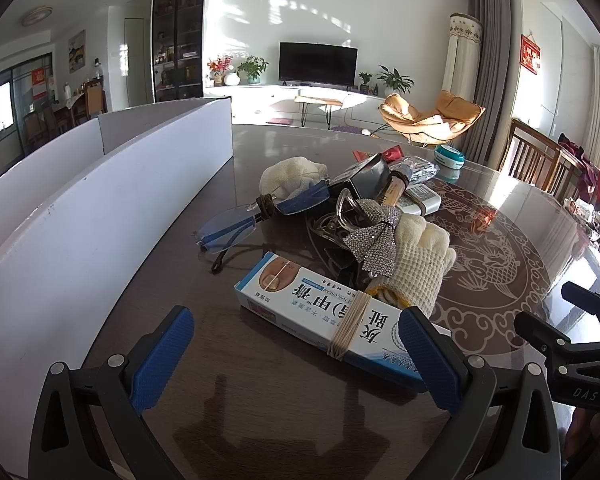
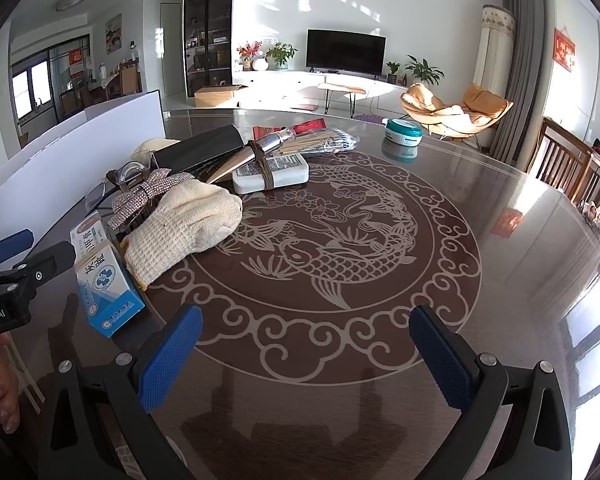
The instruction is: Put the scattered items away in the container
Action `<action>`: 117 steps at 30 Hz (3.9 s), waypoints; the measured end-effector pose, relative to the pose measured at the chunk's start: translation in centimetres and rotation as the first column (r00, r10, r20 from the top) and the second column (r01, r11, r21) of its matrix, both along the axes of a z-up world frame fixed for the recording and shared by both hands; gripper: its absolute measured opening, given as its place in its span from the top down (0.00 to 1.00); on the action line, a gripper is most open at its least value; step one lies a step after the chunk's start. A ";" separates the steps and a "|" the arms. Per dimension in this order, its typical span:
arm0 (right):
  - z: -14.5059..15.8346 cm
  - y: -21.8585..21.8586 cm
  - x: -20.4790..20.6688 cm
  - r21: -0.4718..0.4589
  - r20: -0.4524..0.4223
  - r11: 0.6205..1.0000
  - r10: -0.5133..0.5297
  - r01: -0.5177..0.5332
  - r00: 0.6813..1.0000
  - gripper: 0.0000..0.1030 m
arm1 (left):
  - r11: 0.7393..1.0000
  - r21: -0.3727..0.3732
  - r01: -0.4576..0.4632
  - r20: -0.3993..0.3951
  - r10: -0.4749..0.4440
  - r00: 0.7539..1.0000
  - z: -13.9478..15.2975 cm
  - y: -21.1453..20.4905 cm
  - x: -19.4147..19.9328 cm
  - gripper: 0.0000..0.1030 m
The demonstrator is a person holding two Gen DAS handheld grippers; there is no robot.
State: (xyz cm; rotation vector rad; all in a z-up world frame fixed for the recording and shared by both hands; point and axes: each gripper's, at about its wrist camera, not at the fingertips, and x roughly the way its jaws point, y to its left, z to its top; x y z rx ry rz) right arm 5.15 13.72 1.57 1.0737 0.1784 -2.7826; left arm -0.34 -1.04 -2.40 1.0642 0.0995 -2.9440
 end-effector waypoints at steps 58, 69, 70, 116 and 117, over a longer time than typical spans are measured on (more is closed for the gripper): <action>-1.7 2.7 -1.4 -0.114 0.132 0.991 -0.061 0.076 0.989 0.00 | 1.000 -0.012 0.019 0.036 -0.019 0.999 -0.3 0.5 -0.4 0.00; -2.1 2.7 -1.7 -0.115 0.157 0.990 -0.063 0.082 0.986 0.00 | 1.000 -0.015 0.012 0.051 -0.011 0.999 -0.4 0.5 -0.7 0.00; -2.1 2.8 -1.7 -0.119 0.159 0.989 -0.064 0.083 0.985 0.00 | 1.000 -0.017 0.011 0.052 -0.010 0.999 -0.4 0.5 -0.6 0.00; -3.2 -1.2 -2.5 -0.052 0.208 0.994 0.100 -0.091 0.973 0.00 | 0.990 -0.019 0.136 0.102 -0.134 0.986 1.5 -0.6 4.4 0.00; -3.2 -1.0 -2.5 -0.035 0.211 0.996 0.084 -0.078 0.974 0.00 | 0.990 -0.015 0.140 0.105 -0.137 0.985 1.5 -0.4 4.2 0.00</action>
